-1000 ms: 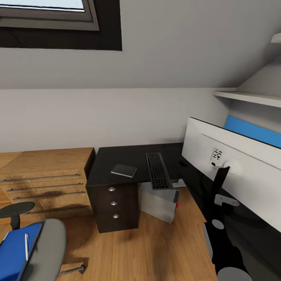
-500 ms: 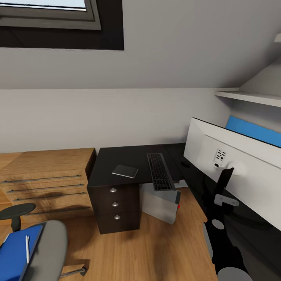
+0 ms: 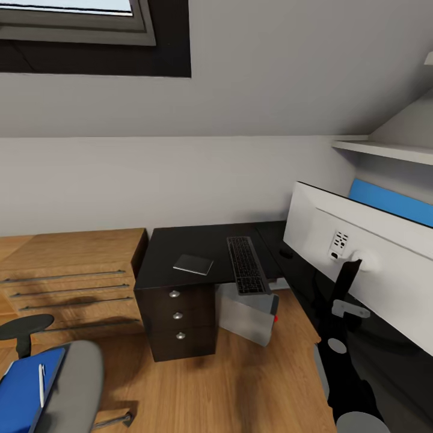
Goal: In the bedroom, organize the workspace by keeping the computer under the desk, ensuring the monitor is on the desk, placing the keyboard on the desk next to the monitor, placing the mouse on the desk next to the keyboard, moving the folder from the swivel chair onto the desk next to the mouse, stacking the notebook on top of the folder with the pen on top of the notebook, and positioning the swivel chair next to the desk.
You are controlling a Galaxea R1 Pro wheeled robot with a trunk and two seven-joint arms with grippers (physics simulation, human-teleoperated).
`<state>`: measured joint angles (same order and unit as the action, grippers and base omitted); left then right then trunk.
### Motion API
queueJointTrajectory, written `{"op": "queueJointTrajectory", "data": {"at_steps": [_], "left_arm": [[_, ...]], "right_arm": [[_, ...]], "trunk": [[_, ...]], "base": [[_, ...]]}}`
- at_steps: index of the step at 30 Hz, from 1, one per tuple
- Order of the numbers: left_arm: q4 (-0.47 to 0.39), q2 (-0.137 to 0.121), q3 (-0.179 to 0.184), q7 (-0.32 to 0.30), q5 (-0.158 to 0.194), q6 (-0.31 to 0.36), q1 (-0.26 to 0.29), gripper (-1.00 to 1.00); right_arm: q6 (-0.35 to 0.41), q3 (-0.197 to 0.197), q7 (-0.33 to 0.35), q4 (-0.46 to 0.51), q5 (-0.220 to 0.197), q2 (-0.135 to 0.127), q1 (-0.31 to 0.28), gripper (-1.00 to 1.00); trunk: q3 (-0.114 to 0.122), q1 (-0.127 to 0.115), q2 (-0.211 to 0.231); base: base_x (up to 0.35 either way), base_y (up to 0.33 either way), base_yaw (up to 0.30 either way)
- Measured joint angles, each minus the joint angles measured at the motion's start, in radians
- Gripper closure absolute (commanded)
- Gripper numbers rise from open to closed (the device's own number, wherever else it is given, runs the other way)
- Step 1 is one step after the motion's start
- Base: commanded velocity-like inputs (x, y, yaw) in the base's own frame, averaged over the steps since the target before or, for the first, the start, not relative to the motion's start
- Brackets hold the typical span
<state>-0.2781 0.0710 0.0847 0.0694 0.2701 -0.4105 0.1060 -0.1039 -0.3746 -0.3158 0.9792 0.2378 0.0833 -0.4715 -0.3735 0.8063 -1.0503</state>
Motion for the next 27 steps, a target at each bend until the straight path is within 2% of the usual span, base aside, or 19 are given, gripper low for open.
{"op": "queueJointTrajectory", "data": {"at_steps": [9, 17, 27], "left_arm": [[0.0, 0.0, -0.001, 0.0, 0.0, 0.0, 0.0, -1.0], [0.0, 0.0, 0.0, 0.0, 0.0, 0.0, 0.0, -1.0], [0.0, 0.0, 0.0, 0.0, 0.0, 0.0, -0.001, -1.0]], "right_arm": [[0.001, -0.005, -0.001, 0.0, 0.0, -0.013, 0.0, -1.0], [0.001, -0.027, 0.0, 0.0, 0.0, -0.02, 0.0, -1.0], [0.001, -0.03, 0.001, 0.0, 0.0, -0.023, 0.0, -1.0]], "trunk": [[0.0, 0.0, 0.0], [0.0, 0.0, 0.0], [0.0, 0.0, 0.0]], "base": [[0.089, -0.068, 0.0], [0.019, -0.007, 0.0], [0.125, -0.001, 0.0]]}}
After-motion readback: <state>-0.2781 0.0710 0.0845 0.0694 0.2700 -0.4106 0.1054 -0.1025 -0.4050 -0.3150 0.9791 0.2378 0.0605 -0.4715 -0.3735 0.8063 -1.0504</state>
